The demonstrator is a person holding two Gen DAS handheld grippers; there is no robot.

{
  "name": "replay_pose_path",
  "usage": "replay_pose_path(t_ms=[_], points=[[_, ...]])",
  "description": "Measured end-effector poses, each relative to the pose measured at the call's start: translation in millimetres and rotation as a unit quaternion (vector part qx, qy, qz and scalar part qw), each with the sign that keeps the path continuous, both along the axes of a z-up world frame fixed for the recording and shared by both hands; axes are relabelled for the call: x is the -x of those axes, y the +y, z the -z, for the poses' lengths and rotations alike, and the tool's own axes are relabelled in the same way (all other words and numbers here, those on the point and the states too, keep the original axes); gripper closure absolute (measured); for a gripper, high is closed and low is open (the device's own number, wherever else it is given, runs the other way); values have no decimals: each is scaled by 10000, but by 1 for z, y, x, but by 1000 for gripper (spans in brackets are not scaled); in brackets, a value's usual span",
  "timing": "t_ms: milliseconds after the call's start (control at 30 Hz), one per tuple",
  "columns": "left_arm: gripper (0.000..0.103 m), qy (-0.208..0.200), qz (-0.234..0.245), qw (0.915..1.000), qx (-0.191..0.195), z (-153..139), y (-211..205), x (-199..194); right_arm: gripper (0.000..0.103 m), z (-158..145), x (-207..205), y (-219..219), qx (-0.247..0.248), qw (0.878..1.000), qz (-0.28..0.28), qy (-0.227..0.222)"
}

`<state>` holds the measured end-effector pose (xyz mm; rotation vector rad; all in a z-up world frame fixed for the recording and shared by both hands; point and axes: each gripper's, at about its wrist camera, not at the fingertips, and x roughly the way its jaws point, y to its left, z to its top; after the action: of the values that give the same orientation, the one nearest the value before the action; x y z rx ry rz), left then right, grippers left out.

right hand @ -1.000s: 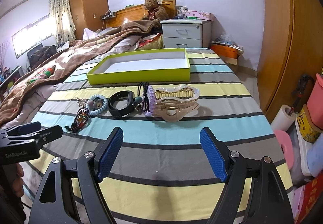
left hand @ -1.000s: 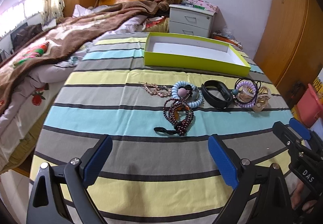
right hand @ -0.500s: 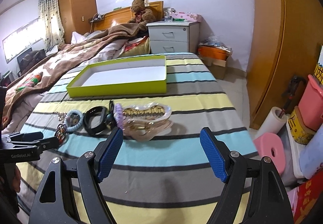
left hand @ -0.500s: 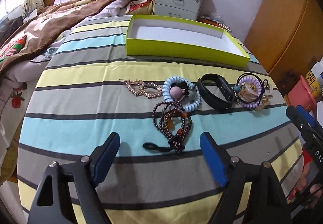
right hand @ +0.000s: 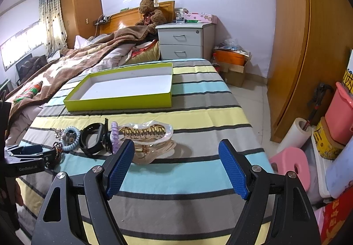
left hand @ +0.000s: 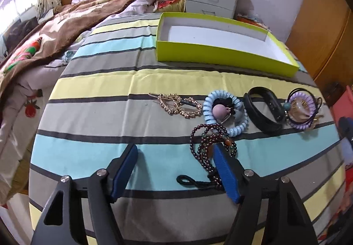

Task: Organize jewelry
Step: 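Grasp the dark beaded bracelet with the left tool while the right tool grasps the clear claw clip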

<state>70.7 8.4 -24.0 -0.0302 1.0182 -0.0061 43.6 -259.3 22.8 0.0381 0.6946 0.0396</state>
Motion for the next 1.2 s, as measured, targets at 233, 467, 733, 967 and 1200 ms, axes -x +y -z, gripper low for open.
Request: replay_pose_path(t_ms=[233,467,733,967,1200], points=[[39,-12,112,9998,-156,-1,-8,-7,25,-1,-17,-5,246,9995,-181,108],[84,-61,144,9999,34,-4,-5,-9,25,0,-48,-9,111,9966,-716,399],[88,-30,163,9997,181,-5,-1,-12,34,11,-80,2,373,9797,-1761,878],[88,-14,167,9997,193,-4,-2,-16,54,18,-94,13,520,9598,-2417,1328],[88,-13,211,9995,223,-3,0,-18,81,21,-85,12,596,9505,-2552,1666]])
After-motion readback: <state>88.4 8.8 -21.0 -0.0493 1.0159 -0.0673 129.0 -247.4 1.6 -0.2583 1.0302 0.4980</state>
